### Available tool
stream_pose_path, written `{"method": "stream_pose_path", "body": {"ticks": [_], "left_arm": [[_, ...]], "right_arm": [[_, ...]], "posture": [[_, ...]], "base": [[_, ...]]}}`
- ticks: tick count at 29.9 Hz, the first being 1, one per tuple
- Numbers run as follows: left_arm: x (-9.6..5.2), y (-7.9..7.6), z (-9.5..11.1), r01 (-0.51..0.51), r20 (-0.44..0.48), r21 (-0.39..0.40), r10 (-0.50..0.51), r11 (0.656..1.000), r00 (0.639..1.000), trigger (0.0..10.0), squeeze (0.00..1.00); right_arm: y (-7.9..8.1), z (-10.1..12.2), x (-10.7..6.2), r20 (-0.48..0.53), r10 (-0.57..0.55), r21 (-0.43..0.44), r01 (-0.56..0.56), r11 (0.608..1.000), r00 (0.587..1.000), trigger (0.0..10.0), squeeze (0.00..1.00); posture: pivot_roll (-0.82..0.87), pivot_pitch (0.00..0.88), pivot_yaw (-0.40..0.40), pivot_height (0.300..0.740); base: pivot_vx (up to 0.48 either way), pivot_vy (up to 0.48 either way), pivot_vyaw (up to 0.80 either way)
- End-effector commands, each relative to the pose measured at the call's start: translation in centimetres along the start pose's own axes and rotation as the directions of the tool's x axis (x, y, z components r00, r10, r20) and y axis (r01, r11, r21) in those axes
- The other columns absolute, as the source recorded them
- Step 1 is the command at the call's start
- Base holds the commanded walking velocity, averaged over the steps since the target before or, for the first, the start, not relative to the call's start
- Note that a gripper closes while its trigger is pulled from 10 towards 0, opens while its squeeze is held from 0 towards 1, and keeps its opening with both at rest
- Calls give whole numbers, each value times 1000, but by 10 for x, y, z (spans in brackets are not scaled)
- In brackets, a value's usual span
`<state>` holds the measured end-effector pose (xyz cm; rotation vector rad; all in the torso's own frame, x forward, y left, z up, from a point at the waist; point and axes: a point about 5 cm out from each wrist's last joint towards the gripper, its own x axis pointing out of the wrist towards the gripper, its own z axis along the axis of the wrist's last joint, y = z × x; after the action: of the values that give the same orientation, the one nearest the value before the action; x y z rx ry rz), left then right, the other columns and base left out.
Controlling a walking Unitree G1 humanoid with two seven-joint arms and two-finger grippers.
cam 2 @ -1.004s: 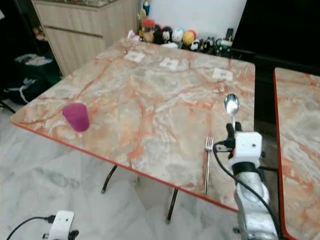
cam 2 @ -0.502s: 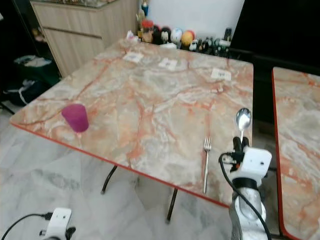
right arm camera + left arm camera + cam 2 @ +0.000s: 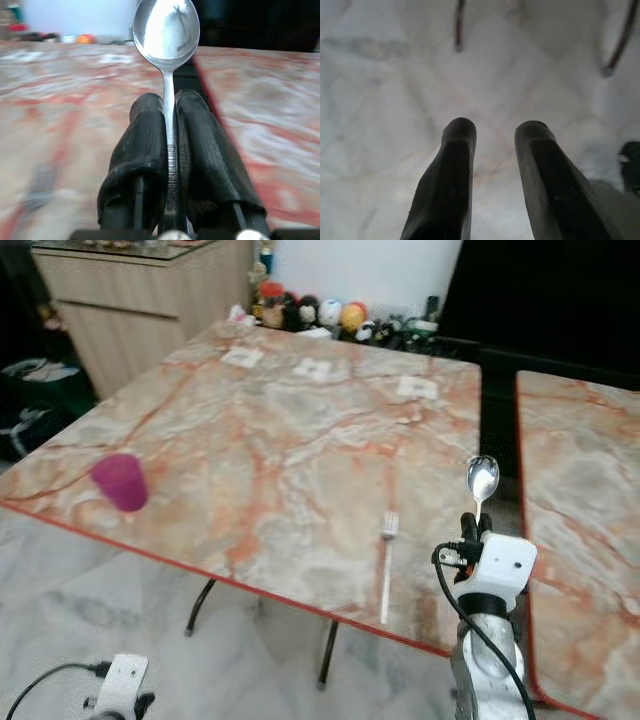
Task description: Setting the table
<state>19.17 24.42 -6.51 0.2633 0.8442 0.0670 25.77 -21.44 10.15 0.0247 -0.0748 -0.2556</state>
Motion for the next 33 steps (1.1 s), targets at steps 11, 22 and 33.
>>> {"method": "stream_pose_path", "body": {"ticks": [11,22,33], "left_arm": [[-1,1,-4,-9,-20,10,9,1000,1000,10000,0],[0,3,-3,-11,-22,24,12,1000,1000,10000,0],[0,5,-1,-8,-17,33,9,999,1000,10000,0]], "right_arm": [[5,11,1,56,15,7,-15,1000,998,10000,0],[13,13,2,73,33,16,-34,999,997,10000,0],[14,13,1,78,29,13,-30,999,997,10000,0]], "posture": [[58,0,-56,740],[67,0,-37,740],[65,0,-27,740]], "base": [[0,-449,-644],[0,-450,0],[0,-450,0]]}}
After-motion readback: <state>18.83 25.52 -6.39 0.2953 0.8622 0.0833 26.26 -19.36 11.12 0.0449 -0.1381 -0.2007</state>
